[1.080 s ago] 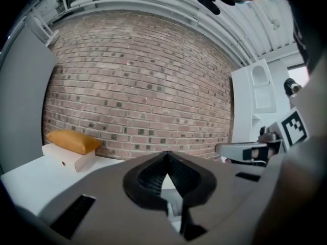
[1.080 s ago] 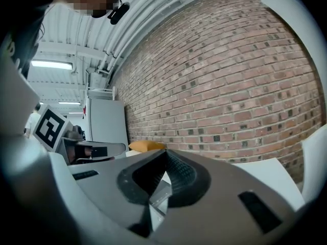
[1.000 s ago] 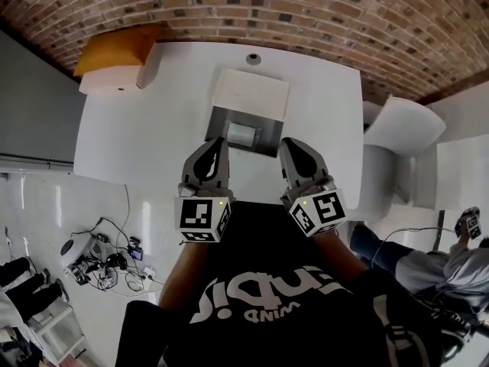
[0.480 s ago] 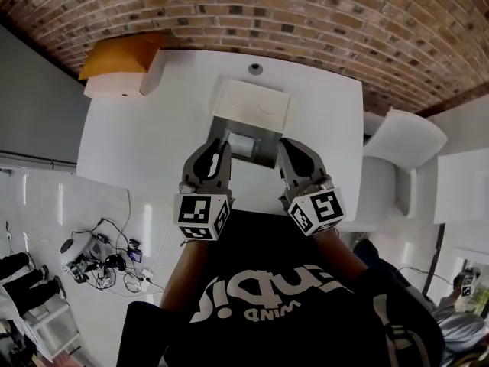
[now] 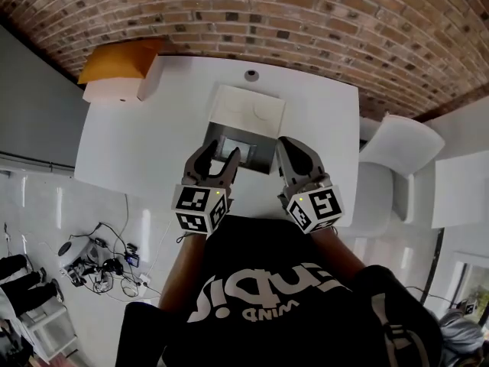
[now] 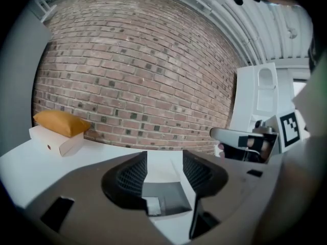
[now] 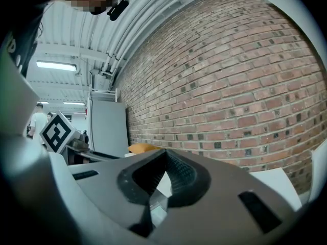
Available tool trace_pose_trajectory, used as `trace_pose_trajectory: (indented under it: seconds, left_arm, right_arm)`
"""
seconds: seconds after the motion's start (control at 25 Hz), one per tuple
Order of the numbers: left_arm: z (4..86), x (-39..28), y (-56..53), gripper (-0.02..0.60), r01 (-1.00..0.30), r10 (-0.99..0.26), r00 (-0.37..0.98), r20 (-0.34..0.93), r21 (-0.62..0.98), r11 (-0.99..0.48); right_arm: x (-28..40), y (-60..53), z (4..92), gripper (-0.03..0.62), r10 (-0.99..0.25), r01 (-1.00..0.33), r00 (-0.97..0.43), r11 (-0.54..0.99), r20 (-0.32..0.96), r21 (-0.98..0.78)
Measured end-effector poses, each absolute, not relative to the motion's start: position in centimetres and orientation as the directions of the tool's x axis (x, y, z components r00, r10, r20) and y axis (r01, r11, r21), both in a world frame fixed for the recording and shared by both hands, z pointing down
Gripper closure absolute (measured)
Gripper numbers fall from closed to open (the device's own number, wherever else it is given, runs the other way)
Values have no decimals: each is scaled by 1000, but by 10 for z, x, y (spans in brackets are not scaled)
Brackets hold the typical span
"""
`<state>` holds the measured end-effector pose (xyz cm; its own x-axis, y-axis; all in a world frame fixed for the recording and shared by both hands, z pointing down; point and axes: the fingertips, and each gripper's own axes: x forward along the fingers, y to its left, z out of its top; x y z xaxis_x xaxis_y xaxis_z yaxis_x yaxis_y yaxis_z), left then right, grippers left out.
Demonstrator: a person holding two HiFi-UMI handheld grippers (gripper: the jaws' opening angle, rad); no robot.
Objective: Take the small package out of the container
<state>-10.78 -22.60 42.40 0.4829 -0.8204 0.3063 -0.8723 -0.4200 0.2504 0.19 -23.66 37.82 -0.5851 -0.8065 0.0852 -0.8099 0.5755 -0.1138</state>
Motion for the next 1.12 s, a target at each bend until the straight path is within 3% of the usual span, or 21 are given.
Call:
trace_pose_trajectory:
  seconds: [1.12]
  left_arm:
    - [551,-111,-269,377,-882,-634,453,627,211,-421]
  right_arm:
    - [3,-259,386,595,-804,-808,-586,572,100,-143]
